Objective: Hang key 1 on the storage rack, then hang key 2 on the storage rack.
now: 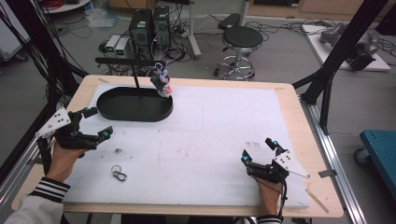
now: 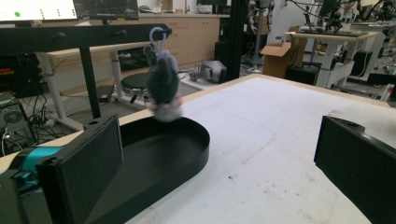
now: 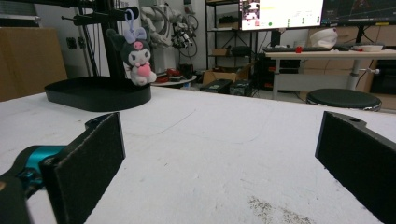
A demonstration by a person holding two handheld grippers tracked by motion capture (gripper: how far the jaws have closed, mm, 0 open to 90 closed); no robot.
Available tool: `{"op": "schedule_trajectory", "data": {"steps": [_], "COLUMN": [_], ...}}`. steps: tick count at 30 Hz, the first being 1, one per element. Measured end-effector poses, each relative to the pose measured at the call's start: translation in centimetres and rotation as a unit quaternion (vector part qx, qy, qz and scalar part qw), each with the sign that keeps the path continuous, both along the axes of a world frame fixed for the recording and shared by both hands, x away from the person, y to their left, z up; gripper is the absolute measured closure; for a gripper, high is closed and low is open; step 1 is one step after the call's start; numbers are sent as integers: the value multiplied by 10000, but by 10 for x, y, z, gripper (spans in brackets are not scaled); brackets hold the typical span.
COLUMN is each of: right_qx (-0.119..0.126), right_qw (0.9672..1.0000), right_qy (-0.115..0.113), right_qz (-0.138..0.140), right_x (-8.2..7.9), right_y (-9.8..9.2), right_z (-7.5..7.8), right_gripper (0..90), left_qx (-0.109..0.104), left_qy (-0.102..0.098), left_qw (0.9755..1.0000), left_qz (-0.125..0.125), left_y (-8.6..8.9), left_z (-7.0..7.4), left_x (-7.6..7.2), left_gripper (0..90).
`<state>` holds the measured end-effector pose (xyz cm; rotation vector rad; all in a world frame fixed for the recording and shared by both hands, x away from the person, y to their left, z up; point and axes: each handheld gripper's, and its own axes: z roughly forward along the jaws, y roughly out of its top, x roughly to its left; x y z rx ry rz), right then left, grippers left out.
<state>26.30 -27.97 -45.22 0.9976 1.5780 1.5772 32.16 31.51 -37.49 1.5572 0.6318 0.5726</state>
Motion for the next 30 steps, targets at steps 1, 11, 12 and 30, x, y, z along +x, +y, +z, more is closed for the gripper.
{"op": "schedule_trajectory", "data": {"steps": [1,11,12,30], "right_qx": [-27,-89,-70,-23], "right_qw": [10000,10000,10000,10000], "right_qy": [-7,-15,-9,15], "right_qz": [6,24,30,62], "right_x": [0,0,0,-1], "right_y": [0,1,1,0], "right_z": [0,0,0,0], "right_gripper": [7,7,6,7], "left_qx": [14,63,71,572], "left_qy": [-4,-16,-7,130], "left_qw": [10000,10000,10000,9980], "left_qz": [19,12,18,-242], "left_y": [0,2,2,5], "left_z": [0,0,0,7], "left_x": [0,0,0,-10], "left_gripper": [17,17,17,17]}}
